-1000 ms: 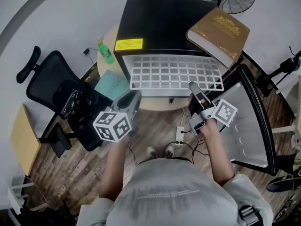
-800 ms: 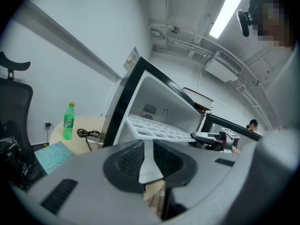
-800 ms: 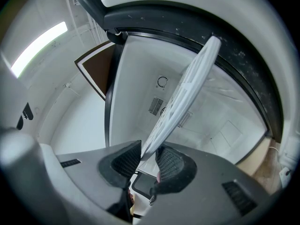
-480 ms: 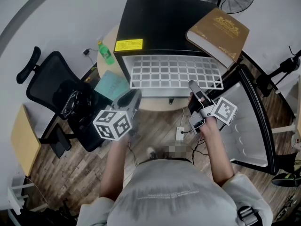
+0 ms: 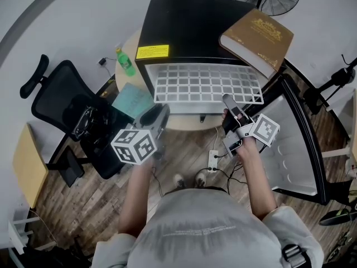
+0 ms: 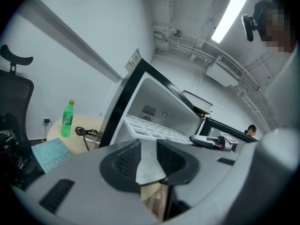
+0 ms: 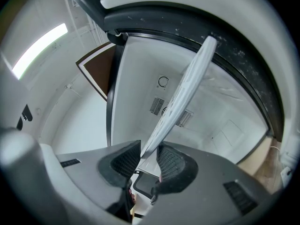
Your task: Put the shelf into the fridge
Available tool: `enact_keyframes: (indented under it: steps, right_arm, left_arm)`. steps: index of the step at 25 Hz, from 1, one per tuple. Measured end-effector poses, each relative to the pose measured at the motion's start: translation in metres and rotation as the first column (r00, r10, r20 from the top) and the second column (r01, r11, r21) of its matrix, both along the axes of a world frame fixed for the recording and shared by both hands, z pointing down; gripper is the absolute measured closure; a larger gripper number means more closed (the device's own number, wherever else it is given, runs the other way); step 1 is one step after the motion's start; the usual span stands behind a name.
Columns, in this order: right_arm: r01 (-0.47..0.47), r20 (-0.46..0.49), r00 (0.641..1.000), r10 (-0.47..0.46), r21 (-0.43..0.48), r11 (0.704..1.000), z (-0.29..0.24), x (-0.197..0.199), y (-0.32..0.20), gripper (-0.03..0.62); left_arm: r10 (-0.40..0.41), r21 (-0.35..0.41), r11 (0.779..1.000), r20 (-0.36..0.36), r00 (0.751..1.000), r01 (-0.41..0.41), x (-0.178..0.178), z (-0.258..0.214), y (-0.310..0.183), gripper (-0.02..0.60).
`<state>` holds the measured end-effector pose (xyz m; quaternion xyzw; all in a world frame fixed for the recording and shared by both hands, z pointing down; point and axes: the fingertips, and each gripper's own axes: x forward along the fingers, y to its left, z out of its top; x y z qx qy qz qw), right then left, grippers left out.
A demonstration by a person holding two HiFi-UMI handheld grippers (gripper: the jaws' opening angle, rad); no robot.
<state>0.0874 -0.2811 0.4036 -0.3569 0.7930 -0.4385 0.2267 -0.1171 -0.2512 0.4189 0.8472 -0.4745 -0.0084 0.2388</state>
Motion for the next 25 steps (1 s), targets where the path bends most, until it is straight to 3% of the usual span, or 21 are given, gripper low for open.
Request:
enact_keyframes:
  steps: [10, 17, 25]
  right_arm:
    - [0.013, -0.087, 0.996, -0.012, 0.017, 1.0, 0.001, 0.0, 0.017, 0.487]
    - [-0.051, -0.176, 0.984, 0.036, -0.084, 0.995, 0.017, 0.013, 0.017, 0.496]
    - [-0.048, -0.164, 0.986, 0.034, -0.084, 0.995, 0.014, 0.012, 0.015, 0.496]
  left_arm:
    - [-0.002, 0.007, 1.0, -0.004, 1.0, 0.002, 0.004, -0.005, 0.004, 0.467]
    - [-0.035, -0.006, 0.999, -0.007, 0.999, 0.035, 0.0, -0.003, 0.002, 0.513]
    - [-0.055, -0.014, 0.998, -0.024, 0.998, 0.054, -0.003, -0.002, -0.001, 0.538]
